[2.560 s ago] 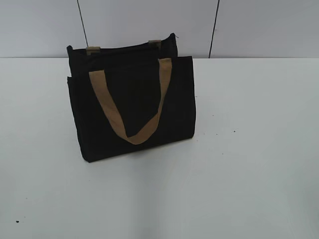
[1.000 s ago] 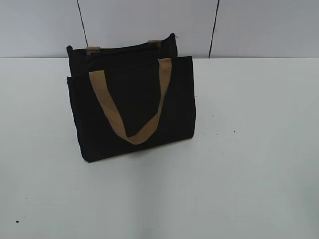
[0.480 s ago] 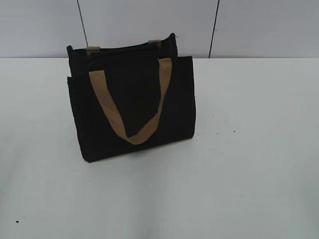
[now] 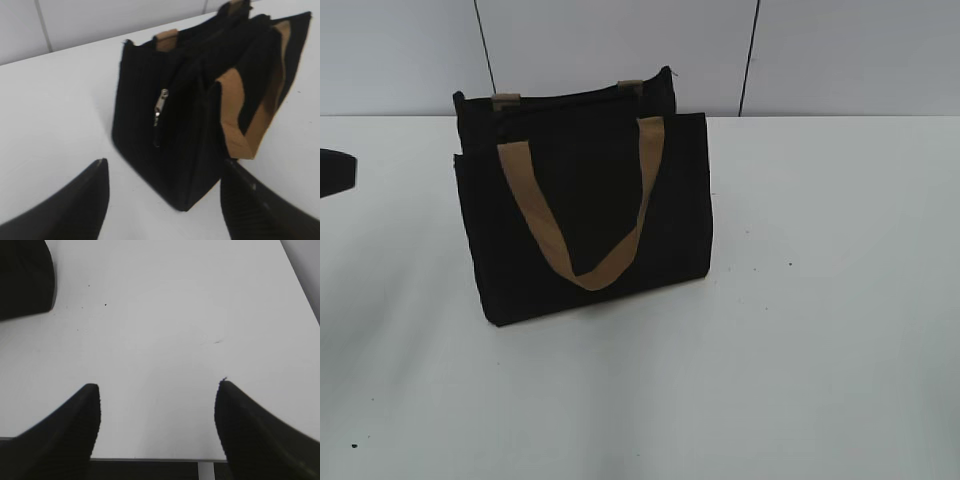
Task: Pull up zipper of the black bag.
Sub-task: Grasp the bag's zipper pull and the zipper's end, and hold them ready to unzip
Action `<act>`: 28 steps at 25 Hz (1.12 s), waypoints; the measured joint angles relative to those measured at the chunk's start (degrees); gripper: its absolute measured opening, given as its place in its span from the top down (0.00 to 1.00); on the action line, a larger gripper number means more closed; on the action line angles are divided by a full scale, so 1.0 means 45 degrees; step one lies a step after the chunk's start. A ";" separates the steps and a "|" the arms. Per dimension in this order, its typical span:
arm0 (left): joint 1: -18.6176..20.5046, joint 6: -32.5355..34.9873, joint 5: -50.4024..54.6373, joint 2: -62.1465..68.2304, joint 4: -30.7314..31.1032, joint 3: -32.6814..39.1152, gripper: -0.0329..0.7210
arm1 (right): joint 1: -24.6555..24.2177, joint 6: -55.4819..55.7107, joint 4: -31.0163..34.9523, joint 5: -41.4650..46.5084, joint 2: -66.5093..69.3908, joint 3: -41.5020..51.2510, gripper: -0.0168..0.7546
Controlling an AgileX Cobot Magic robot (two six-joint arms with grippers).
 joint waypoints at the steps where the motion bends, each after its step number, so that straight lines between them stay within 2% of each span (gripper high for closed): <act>1: 0.0252 0.1284 0.0492 0.0491 -0.1097 0.0000 0.25 | 0.0000 -0.0012 0.0000 0.0000 0.0000 0.0000 0.27; 4: 0.1376 0.4283 0.2111 0.2232 -0.3421 0.0000 0.25 | 0.0000 -0.0012 0.0000 0.0000 0.0000 0.0000 0.27; 8: 0.2761 0.7637 0.3146 0.3966 -0.4598 -0.0010 0.27 | 0.0000 -0.0012 0.0000 0.0000 0.0000 0.0000 0.27; 13: 0.2978 1.1708 0.4236 0.5980 -0.6144 -0.0010 0.36 | 0.0000 -0.0012 0.0000 0.0000 0.0000 0.0000 0.27; 17: 0.2978 1.4671 0.5039 0.7634 -0.7161 -0.0072 0.38 | 0.0000 -0.0012 0.0000 0.0000 0.0000 0.0000 0.27; 20: 0.2978 1.5432 0.5383 0.8806 -0.7352 -0.0485 0.38 | 0.0000 0.0000 0.0000 0.0000 0.0000 0.0000 0.27; 24: 0.2917 1.5573 0.5891 1.0232 -0.7438 -0.1544 0.39 | 0.0000 -0.0012 0.0000 0.0000 0.0000 0.0000 0.27; 28: 0.2323 1.5587 0.5960 1.1362 -0.7398 -0.2672 0.39 | 0.0000 -0.0012 0.0000 0.0000 0.0000 0.0000 0.27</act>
